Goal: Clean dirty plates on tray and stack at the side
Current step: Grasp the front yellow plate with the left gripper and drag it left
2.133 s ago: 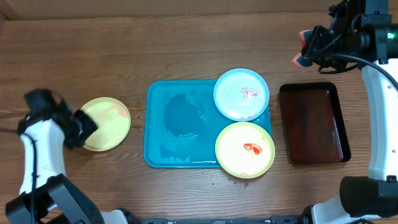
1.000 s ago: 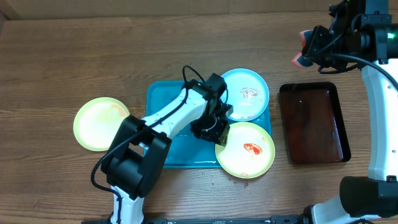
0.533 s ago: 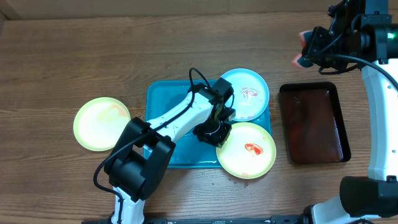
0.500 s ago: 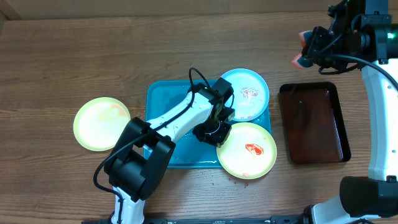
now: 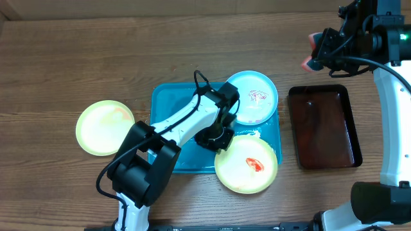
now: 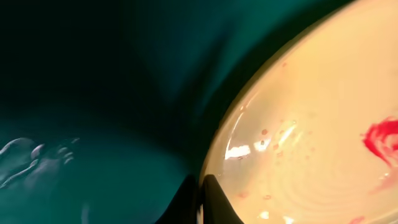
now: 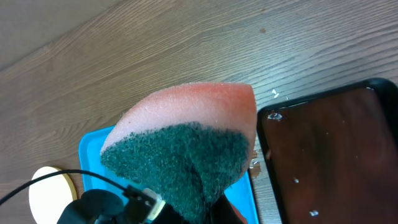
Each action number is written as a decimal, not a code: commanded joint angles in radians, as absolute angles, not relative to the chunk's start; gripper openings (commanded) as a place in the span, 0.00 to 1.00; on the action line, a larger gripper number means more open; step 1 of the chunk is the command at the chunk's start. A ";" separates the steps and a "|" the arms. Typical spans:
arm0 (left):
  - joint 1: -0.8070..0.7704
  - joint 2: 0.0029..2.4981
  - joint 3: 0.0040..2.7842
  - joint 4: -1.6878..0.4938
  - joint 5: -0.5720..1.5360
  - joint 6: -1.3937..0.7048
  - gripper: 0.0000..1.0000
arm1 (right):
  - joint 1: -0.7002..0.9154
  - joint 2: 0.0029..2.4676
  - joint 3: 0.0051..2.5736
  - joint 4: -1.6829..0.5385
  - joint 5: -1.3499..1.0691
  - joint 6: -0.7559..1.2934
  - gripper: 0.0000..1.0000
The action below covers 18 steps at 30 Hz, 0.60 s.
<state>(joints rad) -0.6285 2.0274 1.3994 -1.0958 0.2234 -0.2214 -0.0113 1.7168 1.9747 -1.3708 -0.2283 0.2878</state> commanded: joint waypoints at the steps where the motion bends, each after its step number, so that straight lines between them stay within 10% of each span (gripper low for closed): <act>1: -0.566 2.006 1.403 -1.120 0.038 -0.333 0.04 | -0.009 1.706 1.983 -1.365 -0.223 0.283 0.04; 15: -0.326 2.008 1.349 -1.079 -0.036 -0.453 0.04 | -0.009 1.706 1.982 -1.368 -0.209 0.282 0.03; 18: -0.325 2.008 1.343 -1.077 -0.037 -0.444 0.21 | -0.009 1.706 1.982 -1.368 -0.209 0.283 0.04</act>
<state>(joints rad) -0.3328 2.0090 1.3746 -1.0790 0.0227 -0.4309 -0.0113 1.7172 1.9747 -1.3735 -0.2176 0.2874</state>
